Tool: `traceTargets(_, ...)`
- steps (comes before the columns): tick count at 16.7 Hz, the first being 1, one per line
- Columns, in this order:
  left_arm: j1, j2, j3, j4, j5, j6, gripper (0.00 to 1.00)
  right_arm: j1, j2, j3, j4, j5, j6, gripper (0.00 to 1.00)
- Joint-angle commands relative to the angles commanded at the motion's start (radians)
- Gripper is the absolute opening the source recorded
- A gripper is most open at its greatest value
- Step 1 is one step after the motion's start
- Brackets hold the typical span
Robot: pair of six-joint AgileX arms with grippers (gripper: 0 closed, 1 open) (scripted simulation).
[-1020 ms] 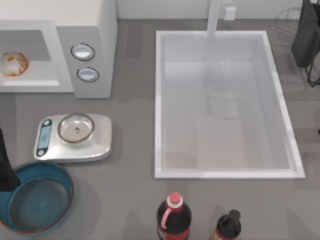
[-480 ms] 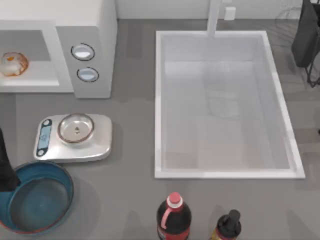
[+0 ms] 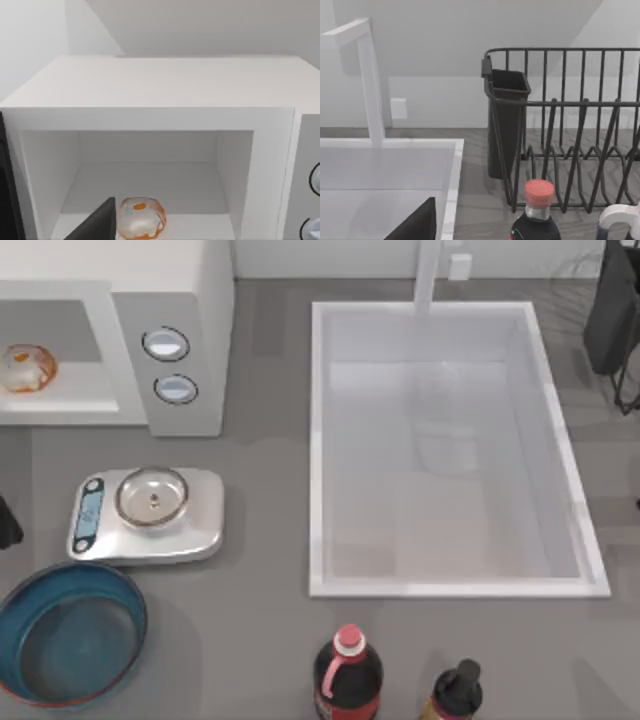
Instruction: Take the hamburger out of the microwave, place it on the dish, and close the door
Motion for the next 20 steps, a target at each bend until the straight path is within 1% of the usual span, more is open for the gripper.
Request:
traceTargets(3,0.018,0.313,0.127,0.137,0.022,0.009,1.0,0.0,0.0,0.0,0.0,0.0,0.0,1.0)
traceTargets(9,0.057,1.058,0.408,0.439,0.071,0.029,1.0,0.0,0.0,0.0,0.0,0.0,0.0,1.0)
traceTargets(12,0.075,1.394,0.54,0.581,0.094,0.037,1.0,0.0,0.0,0.0,0.0,0.0,0.0,1.0)
traceTargets(16,0.096,1.757,0.692,0.744,0.119,0.047,1.0,0.0,0.0,0.0,0.0,0.0,0.0,1.0)
traceTargets(20,0.11,2.014,0.798,0.859,0.137,0.053,1.0,0.0,0.0,0.0,0.0,0.0,0.0,1.0)
